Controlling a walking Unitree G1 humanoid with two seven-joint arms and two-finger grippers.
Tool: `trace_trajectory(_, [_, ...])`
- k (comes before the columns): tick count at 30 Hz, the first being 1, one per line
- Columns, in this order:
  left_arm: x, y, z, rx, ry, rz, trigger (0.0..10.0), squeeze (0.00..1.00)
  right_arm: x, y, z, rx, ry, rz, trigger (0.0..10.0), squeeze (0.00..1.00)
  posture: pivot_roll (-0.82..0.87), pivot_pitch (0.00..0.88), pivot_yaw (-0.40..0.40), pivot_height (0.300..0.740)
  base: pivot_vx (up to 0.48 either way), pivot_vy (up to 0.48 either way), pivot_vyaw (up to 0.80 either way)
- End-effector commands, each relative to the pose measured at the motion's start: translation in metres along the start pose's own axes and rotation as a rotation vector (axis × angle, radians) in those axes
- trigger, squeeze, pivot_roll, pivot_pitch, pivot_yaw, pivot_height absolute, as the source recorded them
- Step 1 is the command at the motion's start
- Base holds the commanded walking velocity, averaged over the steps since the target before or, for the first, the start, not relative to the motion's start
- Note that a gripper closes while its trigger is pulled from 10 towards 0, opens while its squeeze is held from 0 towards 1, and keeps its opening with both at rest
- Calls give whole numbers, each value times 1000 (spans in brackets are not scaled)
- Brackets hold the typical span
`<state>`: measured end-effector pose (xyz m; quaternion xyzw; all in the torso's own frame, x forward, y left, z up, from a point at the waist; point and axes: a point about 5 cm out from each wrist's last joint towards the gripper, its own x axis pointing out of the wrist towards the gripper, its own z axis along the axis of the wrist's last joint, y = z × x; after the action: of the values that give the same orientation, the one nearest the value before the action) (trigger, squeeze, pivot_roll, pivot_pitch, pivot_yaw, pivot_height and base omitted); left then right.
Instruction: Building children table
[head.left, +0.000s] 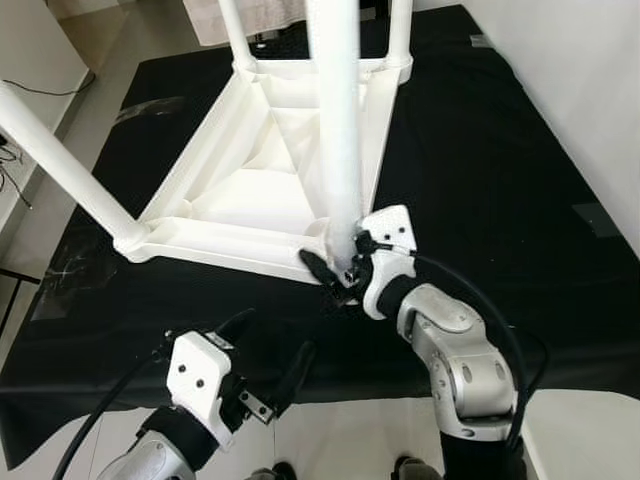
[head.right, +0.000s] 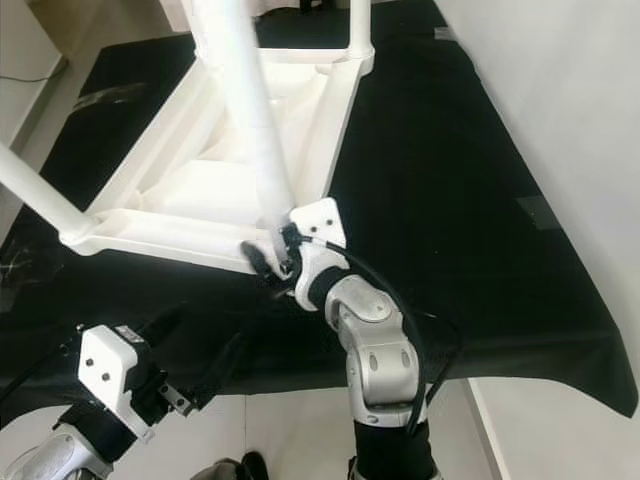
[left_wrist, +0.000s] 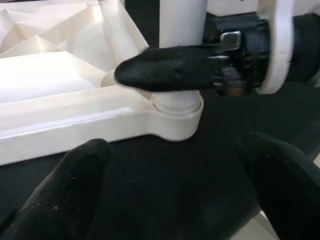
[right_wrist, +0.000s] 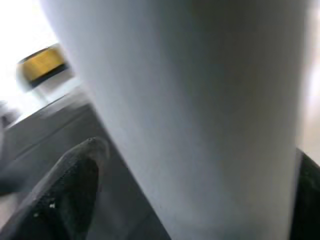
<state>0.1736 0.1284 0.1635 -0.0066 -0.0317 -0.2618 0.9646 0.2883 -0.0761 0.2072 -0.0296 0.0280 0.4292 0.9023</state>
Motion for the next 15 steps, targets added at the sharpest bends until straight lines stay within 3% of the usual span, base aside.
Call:
trace_trajectory(1, [-3, 1, -5, 0, 27, 7, 10000, 0, 7, 14, 3, -1, -31, 144, 10000, 1000, -32, 234, 104, 740, 0, 0, 0])
trace_trajectory(2, [-3, 1, -5, 0, 27, 7, 10000, 0, 7, 14, 3, -1, -31, 144, 10000, 1000, -32, 234, 104, 740, 0, 0, 0])
trace_trajectory(3, [-2, 1, -5, 0, 28, 4, 10000, 0, 5, 10, 5, -48, -30, 248, 10000, 851, -32, 234, 104, 740, 0, 0, 0])
trace_trajectory(4, [-2, 1, -5, 0, 28, 4, 10000, 0, 5, 10, 5, -48, -30, 248, 10000, 851, -32, 234, 104, 740, 0, 0, 0])
trace_trajectory(5, [-2, 1, -4, 0, 27, 3, 10000, 0, 8, -3, 9, -127, -12, 327, 10000, 0, -21, 242, 102, 740, 0, 0, 0])
trace_trajectory(6, [-3, 0, -4, 0, 27, 3, 10000, 0, 13, -15, 14, -173, 2, 385, 10000, 0, -16, 244, 104, 740, 0, 0, 0])
trace_trajectory(7, [-3, 0, -4, 0, 27, 3, 10000, 0, 13, -15, 14, -173, 2, 385, 10000, 0, -16, 244, 104, 740, 0, 0, 0])
trace_trajectory(8, [-3, -1, -4, 0, 28, 3, 10000, 0, 18, -25, 19, -197, 13, 431, 10000, 0, -3, 245, 102, 740, 0, 0, 0])
trace_trajectory(15, [-5, -3, -3, -3, 30, 7, 10000, 0, 28, -37, 28, -210, 25, 508, 10000, 0, 8, 261, 102, 740, 0, 0, 0])
